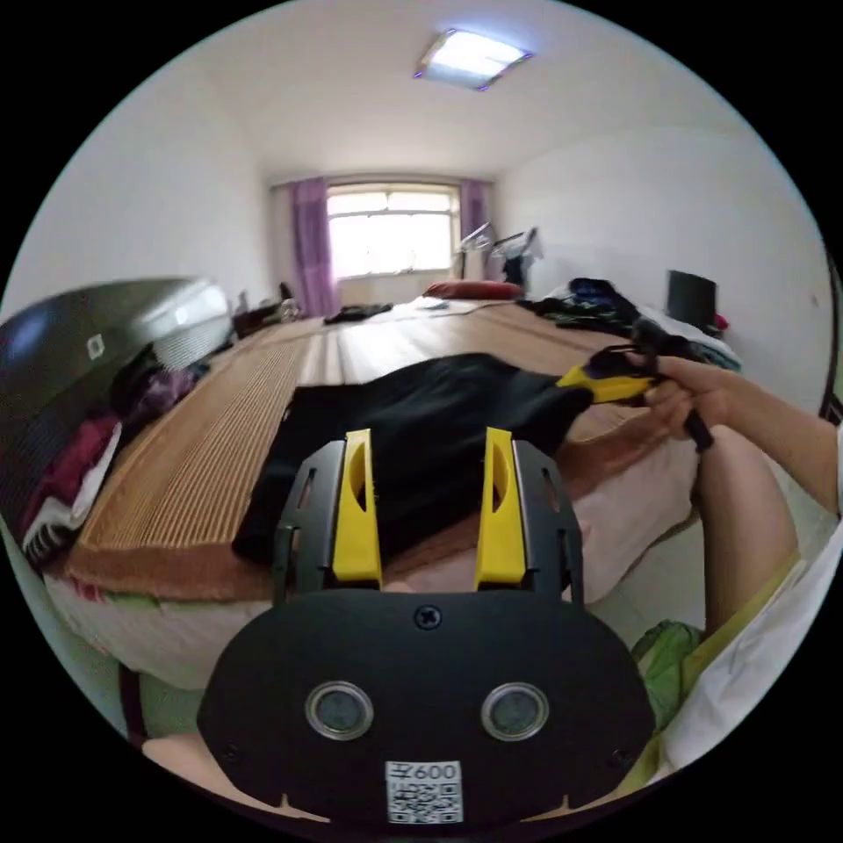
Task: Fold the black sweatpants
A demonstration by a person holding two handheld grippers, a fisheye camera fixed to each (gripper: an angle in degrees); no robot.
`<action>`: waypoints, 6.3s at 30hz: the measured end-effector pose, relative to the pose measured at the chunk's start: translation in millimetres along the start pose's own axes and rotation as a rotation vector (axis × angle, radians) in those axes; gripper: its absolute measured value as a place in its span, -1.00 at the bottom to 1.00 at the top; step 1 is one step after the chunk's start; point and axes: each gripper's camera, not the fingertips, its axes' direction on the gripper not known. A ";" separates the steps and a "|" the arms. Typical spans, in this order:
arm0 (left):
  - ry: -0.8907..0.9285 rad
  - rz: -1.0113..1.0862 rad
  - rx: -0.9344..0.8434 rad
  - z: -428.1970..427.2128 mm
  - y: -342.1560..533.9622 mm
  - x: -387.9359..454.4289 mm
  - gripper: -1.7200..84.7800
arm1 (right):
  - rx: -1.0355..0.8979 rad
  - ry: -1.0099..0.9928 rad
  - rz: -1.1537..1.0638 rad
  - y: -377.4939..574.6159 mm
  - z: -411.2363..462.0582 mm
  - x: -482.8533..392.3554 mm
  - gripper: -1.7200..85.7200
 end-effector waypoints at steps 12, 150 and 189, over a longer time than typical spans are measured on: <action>-0.230 0.577 -0.094 46.8 69.1 128.7 -0.77 | 0.057 -0.012 0.023 44.7 -38.4 -51.3 -0.96; -0.381 1.613 0.199 451.9 706.7 338.5 -0.92 | 0.337 0.770 0.425 177.1 -275.5 -530.7 -0.98; -0.459 0.270 -0.378 289.7 514.8 -214.5 -0.94 | 0.495 1.674 -0.228 168.0 63.4 -458.8 -0.98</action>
